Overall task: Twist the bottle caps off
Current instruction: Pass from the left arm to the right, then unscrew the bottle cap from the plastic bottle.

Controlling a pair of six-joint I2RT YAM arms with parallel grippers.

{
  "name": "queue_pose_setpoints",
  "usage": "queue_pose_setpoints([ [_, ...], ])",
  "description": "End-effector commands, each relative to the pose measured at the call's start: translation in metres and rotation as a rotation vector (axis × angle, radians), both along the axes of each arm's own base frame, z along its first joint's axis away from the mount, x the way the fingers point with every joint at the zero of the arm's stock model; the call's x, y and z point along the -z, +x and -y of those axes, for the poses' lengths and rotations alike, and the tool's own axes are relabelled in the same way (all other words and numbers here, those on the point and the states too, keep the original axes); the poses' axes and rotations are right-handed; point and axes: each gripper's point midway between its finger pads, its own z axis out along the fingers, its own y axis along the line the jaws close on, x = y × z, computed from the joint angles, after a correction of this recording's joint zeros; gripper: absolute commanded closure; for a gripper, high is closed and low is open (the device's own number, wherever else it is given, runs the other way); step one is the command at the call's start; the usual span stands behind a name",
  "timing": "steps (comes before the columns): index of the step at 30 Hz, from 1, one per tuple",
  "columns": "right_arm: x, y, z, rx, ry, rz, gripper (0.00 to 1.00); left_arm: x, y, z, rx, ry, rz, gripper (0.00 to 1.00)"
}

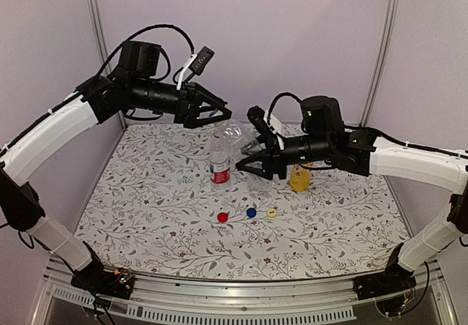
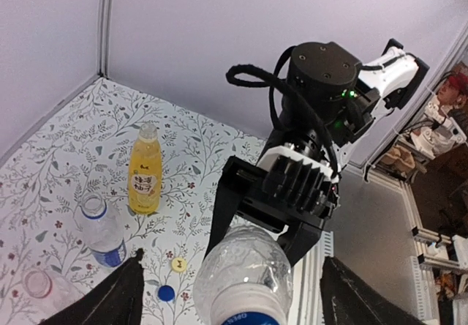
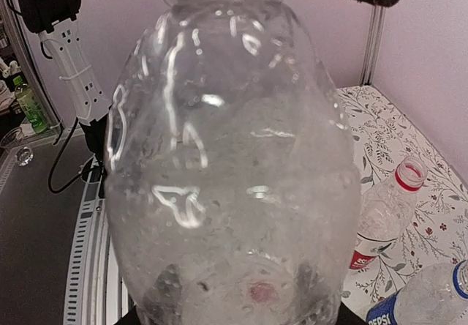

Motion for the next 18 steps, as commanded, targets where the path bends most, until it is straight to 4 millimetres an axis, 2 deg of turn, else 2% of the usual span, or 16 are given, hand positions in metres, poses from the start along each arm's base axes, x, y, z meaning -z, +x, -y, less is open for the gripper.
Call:
queue_pose_setpoints([
  [1,-0.037,-0.008,-0.001,-0.023,0.112,0.03,0.65,-0.03,0.002,-0.003,-0.049,-0.115,0.092,0.06],
  [2,-0.037,-0.008,-0.001,-0.019,0.112,0.03,0.66,-0.035,0.003,-0.005,-0.066,-0.132,0.107,0.01],
  [7,-0.046,-0.003,0.004,0.026,0.123,0.035,0.67,-0.046,0.017,-0.021,-0.137,-0.204,0.133,0.0],
  [10,-0.052,0.001,0.005,0.053,0.123,0.041,0.67,-0.052,0.039,-0.043,-0.215,-0.242,0.134,0.0],
  [13,-0.044,0.009,0.011,0.11,0.089,0.056,0.67,-0.049,0.057,-0.069,-0.328,-0.205,0.198,0.0],
  [15,-0.063,0.009,0.017,0.129,0.109,0.086,0.67,-0.056,0.065,-0.086,-0.414,-0.235,0.272,0.0],
  [18,-0.084,0.01,0.025,0.162,0.127,0.137,0.67,-0.071,0.064,-0.102,-0.465,-0.278,0.309,0.0],
])
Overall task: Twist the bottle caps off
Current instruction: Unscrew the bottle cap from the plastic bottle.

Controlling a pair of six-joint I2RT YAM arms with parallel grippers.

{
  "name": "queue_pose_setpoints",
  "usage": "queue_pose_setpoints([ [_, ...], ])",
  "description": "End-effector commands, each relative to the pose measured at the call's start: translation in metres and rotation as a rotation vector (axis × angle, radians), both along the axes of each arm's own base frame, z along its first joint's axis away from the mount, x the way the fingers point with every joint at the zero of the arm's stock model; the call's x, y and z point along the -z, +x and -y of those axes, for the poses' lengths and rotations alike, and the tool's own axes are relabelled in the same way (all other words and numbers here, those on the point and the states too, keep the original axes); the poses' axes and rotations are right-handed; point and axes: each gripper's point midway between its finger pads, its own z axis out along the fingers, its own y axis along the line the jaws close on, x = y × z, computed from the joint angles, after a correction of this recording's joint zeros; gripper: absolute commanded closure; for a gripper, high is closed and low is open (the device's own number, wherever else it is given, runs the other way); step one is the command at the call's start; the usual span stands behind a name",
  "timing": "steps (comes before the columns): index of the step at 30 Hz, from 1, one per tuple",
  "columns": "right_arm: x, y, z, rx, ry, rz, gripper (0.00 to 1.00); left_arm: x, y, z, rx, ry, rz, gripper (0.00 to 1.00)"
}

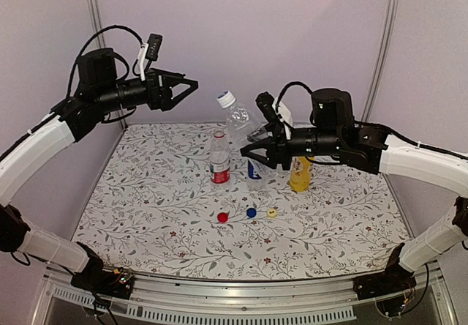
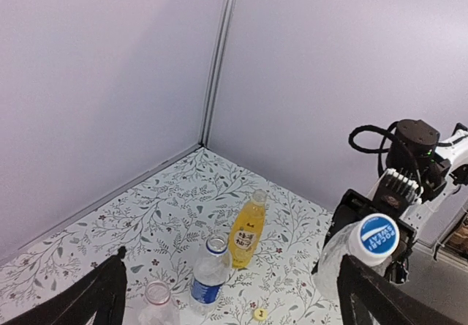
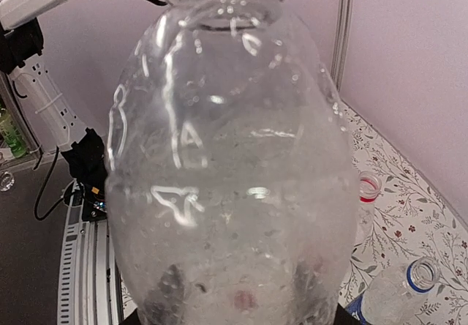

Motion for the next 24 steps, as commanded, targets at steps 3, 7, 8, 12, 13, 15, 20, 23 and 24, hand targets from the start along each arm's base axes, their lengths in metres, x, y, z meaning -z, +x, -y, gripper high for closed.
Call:
queue_pose_setpoints([
  [3,-0.061,-0.001,0.019,0.075,0.101,0.122,0.67,-0.04,-0.006,-0.027,-0.098,-0.089,0.136,0.0],
  [7,-0.056,-0.003,0.014,0.051,0.105,0.099,0.67,-0.051,-0.02,-0.027,-0.05,-0.146,0.155,0.0],
  [8,-0.053,-0.002,0.012,0.047,0.101,0.09,0.67,-0.05,-0.022,-0.026,-0.036,-0.151,0.149,0.0],
  [12,-0.049,-0.004,0.01,0.036,0.102,0.071,0.67,-0.044,-0.033,-0.024,0.014,-0.187,0.126,0.02],
  [13,-0.045,-0.005,0.011,0.033,0.098,0.06,0.67,-0.044,-0.037,-0.023,0.031,-0.203,0.126,0.02],
  [15,-0.047,-0.006,0.009,0.023,0.121,0.065,0.67,-0.041,-0.042,-0.021,0.067,-0.234,0.112,0.04],
  [20,-0.045,-0.013,-0.001,-0.045,0.152,0.035,0.67,-0.032,-0.056,-0.009,0.198,-0.321,0.098,0.14],
  [23,-0.039,-0.014,-0.008,-0.078,0.142,0.016,0.67,-0.036,-0.063,0.003,0.27,-0.326,0.119,0.16],
  [24,-0.037,-0.015,-0.01,-0.089,0.142,0.013,0.67,-0.04,-0.067,0.007,0.293,-0.325,0.142,0.17],
])
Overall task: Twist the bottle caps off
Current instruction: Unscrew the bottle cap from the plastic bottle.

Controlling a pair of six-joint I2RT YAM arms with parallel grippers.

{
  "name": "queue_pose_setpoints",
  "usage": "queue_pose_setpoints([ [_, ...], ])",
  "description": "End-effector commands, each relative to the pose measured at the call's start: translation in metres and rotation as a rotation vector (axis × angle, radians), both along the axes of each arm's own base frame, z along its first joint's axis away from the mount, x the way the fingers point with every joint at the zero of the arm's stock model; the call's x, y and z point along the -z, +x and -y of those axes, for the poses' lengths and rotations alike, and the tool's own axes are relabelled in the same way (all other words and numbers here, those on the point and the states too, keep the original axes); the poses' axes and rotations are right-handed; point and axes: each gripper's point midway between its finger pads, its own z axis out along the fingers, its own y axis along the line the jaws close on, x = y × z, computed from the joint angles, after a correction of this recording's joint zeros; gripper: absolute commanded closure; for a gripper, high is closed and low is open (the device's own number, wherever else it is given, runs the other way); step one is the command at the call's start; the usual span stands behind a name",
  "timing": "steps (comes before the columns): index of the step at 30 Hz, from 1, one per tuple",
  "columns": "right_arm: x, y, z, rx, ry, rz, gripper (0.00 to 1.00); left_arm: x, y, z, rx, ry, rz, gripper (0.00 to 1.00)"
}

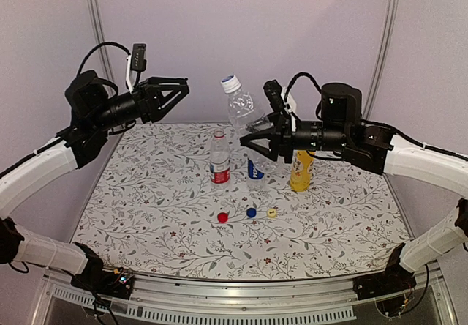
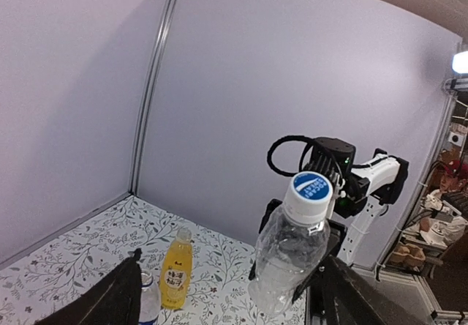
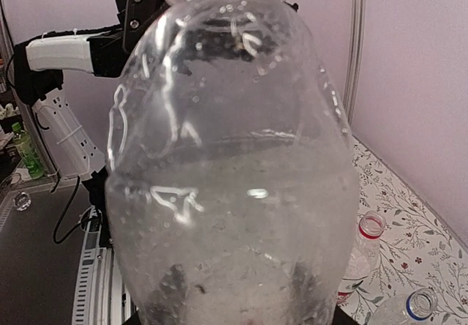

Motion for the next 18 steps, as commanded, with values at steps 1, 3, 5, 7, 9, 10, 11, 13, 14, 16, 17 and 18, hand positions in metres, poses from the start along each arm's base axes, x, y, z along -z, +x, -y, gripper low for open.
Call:
queue_pose_setpoints([
  [1,0.004,-0.008,-0.014,-0.085,0.02,-0.023,0.67,-0.031,-0.028,0.017,0.144,-0.07,0.132,0.17],
  [3,0.007,-0.011,-0.017,-0.111,0.02,-0.03,0.67,-0.033,-0.034,0.026,0.172,-0.066,0.168,0.16],
  [5,0.009,-0.013,-0.019,-0.134,0.018,-0.035,0.67,-0.033,-0.039,0.035,0.199,-0.057,0.192,0.17],
  [7,0.011,-0.017,-0.021,-0.161,0.021,-0.04,0.67,-0.031,-0.039,0.042,0.209,-0.05,0.203,0.17],
  [9,0.012,-0.022,-0.023,-0.197,0.022,-0.044,0.67,-0.03,-0.039,0.046,0.215,-0.053,0.218,0.19],
  [10,0.013,-0.024,-0.023,-0.211,0.021,-0.043,0.67,-0.028,-0.039,0.049,0.221,-0.054,0.221,0.2],
  [11,0.014,-0.025,-0.024,-0.221,0.021,-0.043,0.67,-0.027,-0.038,0.051,0.227,-0.054,0.224,0.21],
  [13,0.017,-0.026,-0.025,-0.232,0.017,-0.045,0.67,-0.023,-0.041,0.056,0.255,-0.051,0.229,0.23],
  [14,0.018,-0.027,-0.025,-0.236,0.016,-0.047,0.67,-0.022,-0.042,0.058,0.272,-0.05,0.232,0.25],
  [16,0.019,-0.028,-0.026,-0.246,0.014,-0.048,0.67,-0.02,-0.048,0.063,0.311,-0.049,0.244,0.3],
  [17,0.02,-0.028,-0.026,-0.25,0.012,-0.048,0.67,-0.019,-0.051,0.065,0.327,-0.052,0.248,0.31],
  [18,0.02,-0.029,-0.027,-0.255,0.012,-0.047,0.67,-0.019,-0.053,0.066,0.343,-0.054,0.251,0.33],
])
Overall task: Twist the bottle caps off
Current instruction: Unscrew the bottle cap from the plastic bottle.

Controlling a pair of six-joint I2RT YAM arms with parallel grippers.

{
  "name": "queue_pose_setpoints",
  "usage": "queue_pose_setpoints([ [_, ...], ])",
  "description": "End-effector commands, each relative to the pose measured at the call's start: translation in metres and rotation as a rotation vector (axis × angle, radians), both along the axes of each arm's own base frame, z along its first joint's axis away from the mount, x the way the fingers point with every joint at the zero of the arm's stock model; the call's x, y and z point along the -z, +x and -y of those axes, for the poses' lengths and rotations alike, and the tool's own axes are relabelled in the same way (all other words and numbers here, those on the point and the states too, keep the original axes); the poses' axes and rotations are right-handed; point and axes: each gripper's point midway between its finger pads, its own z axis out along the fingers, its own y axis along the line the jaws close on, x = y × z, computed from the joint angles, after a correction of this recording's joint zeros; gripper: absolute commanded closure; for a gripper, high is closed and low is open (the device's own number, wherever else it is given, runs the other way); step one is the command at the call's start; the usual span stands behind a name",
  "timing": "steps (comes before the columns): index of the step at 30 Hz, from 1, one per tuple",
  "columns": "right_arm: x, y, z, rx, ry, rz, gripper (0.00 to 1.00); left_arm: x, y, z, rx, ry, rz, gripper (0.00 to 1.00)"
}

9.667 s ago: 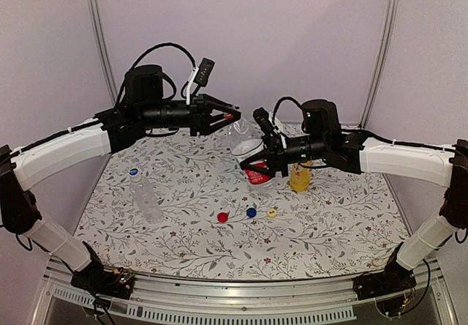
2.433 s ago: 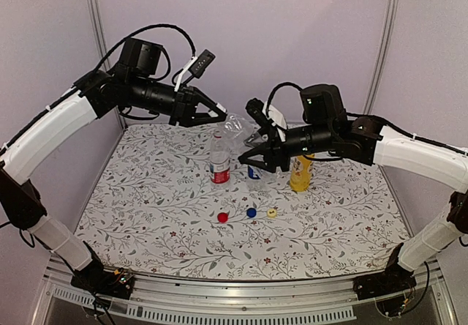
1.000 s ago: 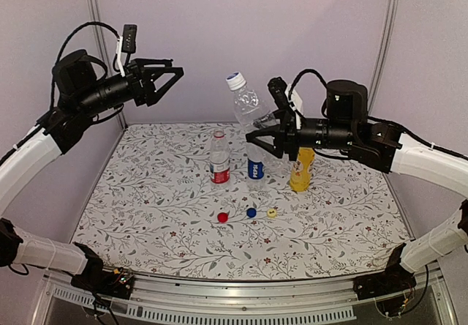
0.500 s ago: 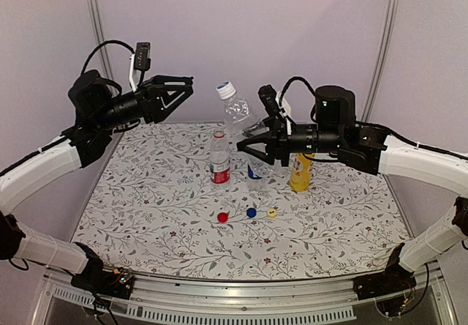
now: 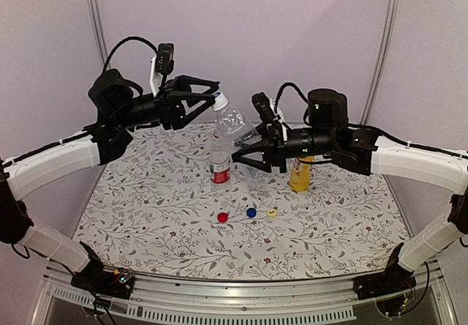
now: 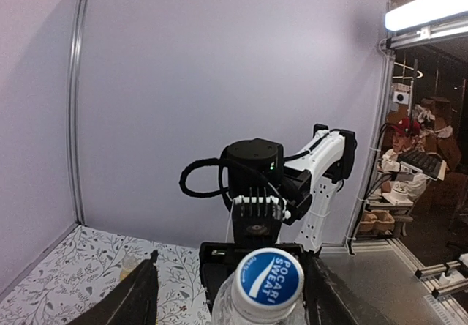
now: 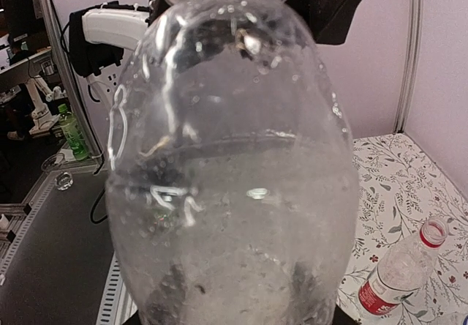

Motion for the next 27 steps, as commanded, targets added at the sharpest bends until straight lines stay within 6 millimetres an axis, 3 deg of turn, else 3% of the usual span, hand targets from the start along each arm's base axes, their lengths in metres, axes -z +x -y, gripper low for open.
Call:
queue_pose_setpoints([
  [1,-0.001,-0.008,-0.005,-0.055,0.018,0.007,0.67,-0.012,-0.022,0.008,0.102,-0.032,0.083,0.33],
  [7,-0.001,-0.007,-0.006,-0.057,0.018,0.011,0.67,-0.011,-0.028,0.014,0.132,-0.026,0.086,0.37],
  [12,-0.001,-0.007,-0.006,-0.054,0.015,0.01,0.67,-0.009,-0.027,0.016,0.14,-0.019,0.078,0.5],
  [23,-0.001,-0.003,-0.005,-0.028,0.006,0.014,0.67,-0.006,-0.028,0.022,0.164,0.004,0.061,0.67],
  [27,-0.001,0.001,-0.004,-0.001,-0.005,0.016,0.67,-0.004,-0.027,0.024,0.158,0.014,0.056,0.77],
])
